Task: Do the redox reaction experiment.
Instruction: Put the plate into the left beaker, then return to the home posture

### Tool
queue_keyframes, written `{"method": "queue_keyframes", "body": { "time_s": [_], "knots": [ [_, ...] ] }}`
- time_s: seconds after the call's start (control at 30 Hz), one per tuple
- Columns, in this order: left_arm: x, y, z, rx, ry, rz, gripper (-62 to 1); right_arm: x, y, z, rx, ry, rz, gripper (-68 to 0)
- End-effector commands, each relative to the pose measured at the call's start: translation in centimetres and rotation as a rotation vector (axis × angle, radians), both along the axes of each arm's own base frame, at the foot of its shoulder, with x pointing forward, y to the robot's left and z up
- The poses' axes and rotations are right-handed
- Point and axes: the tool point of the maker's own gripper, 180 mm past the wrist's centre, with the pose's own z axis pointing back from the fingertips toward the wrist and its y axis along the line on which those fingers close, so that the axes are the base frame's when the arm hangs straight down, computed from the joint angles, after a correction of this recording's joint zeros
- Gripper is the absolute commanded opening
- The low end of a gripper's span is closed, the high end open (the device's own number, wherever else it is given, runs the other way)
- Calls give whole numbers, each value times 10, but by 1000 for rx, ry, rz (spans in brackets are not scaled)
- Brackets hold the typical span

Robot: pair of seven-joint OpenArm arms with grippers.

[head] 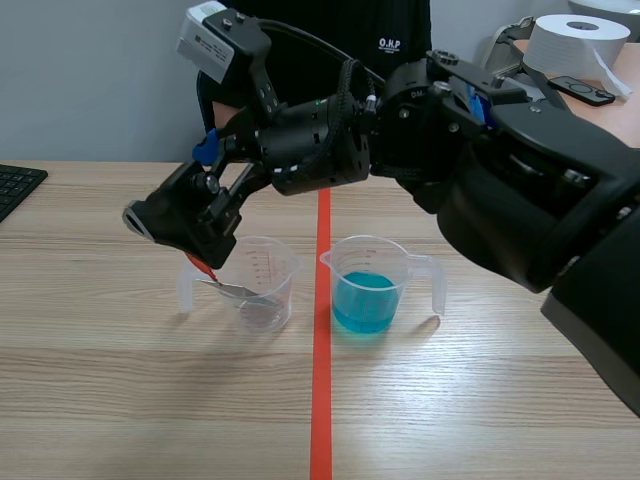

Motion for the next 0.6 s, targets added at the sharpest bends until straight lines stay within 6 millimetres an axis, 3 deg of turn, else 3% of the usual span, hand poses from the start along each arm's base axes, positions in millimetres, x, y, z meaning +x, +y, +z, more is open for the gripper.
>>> {"method": "queue_keyframes", "body": {
  "time_s": [0.0,0.17,0.37,0.57],
  "knots": [
    [1,2,7,-5,-24,3,-564,4,2,17,30,-36,12,4],
    [1,2,7,-5,-24,3,-564,16,-9,19,64,-35,-58,4],
    [1,2,7,-5,-25,3,-564,34,-47,37,196,-93,-195,4],
    [3,2,8,-7,-32,3,-564,24,-89,30,201,-129,-272,4]
  ]
}}
